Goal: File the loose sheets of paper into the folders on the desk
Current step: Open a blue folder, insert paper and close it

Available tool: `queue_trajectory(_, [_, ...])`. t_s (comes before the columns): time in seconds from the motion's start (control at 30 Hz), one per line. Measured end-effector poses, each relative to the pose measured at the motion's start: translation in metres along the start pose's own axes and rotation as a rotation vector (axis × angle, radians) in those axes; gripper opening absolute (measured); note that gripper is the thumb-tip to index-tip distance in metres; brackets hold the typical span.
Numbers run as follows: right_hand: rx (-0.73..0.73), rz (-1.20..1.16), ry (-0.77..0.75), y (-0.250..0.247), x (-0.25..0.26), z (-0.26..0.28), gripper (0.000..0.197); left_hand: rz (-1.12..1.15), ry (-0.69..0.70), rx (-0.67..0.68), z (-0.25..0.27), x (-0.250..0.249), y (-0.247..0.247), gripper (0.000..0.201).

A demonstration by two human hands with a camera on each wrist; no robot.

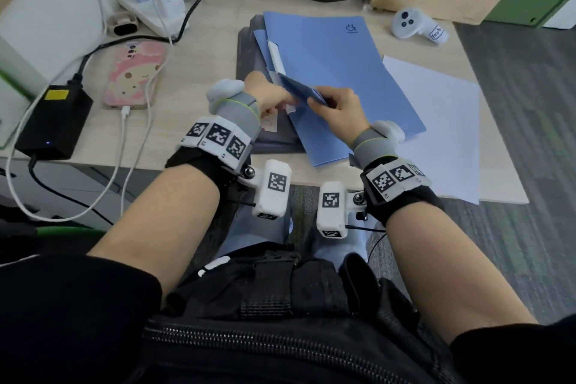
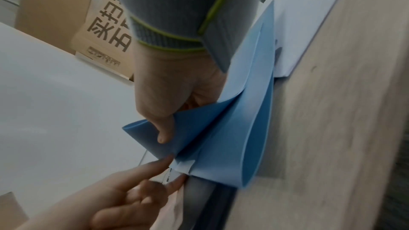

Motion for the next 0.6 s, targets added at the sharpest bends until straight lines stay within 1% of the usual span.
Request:
queue_trajectory(0.03, [0.008,-0.002,0.014,0.0,-0.005,0.001,0.015,-0.013,-0.056,0.078,0.002,0.008,0.006,0.024])
queue_trajectory(0.07, [0.013,-0.01,0.029,0.0,-0.008,0.003,0.016,-0.035,-0.098,0.171,0.002,0.015,0.015,0.026])
queue_trajectory(0.1, [0.018,-0.026,0.035,0.001,-0.01,0.004,0.019,-0.049,-0.126,0.257,0.006,0.019,0.024,0.031])
queue_trajectory(0.13, [0.019,-0.04,0.043,0.0,-0.011,0.005,0.029,-0.047,-0.145,0.323,0.011,0.02,0.031,0.033])
queue_trajectory(0.17, [0.017,-0.049,0.053,0.0,-0.012,0.005,0.038,-0.042,-0.152,0.364,0.017,0.018,0.037,0.032])
queue_trajectory(0.2, [0.017,-0.057,0.061,0.0,-0.012,0.006,0.043,-0.031,-0.151,0.391,0.021,0.016,0.042,0.03])
queue_trajectory(0.27, [0.019,-0.065,0.075,-0.001,-0.012,0.006,0.043,0.018,-0.156,0.41,0.022,0.012,0.048,0.026])
queue_trajectory(0.33, [0.01,-0.051,0.084,-0.005,-0.011,0.005,0.037,0.086,-0.131,0.355,0.017,0.007,0.047,0.025])
queue_trajectory(0.43, [-0.048,0.03,0.02,-0.016,0.004,-0.002,0.048,0.153,-0.03,0.188,0.006,-0.004,0.033,0.026])
queue_trajectory(0.5, [-0.115,0.073,-0.046,-0.027,0.021,-0.006,0.052,0.264,0.056,0.09,0.002,-0.016,0.018,0.025])
queue_trajectory(0.57, [-0.175,0.053,-0.065,-0.036,0.03,-0.009,0.053,0.355,0.117,-0.017,-0.001,-0.025,-0.005,0.018])
queue_trajectory(0.6, [-0.182,0.033,-0.061,-0.037,0.031,-0.011,0.054,0.355,0.14,-0.071,-0.002,-0.026,-0.018,0.015])
Point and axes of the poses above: each hand's wrist, its own z-axis away from the middle knuckle, its own y-axis out of the palm, x = y × z, the point moved 10 cm from there along -z, towards the middle knuckle, and after that the axes turned 5 degrees about -x, right-handed, at the moved point
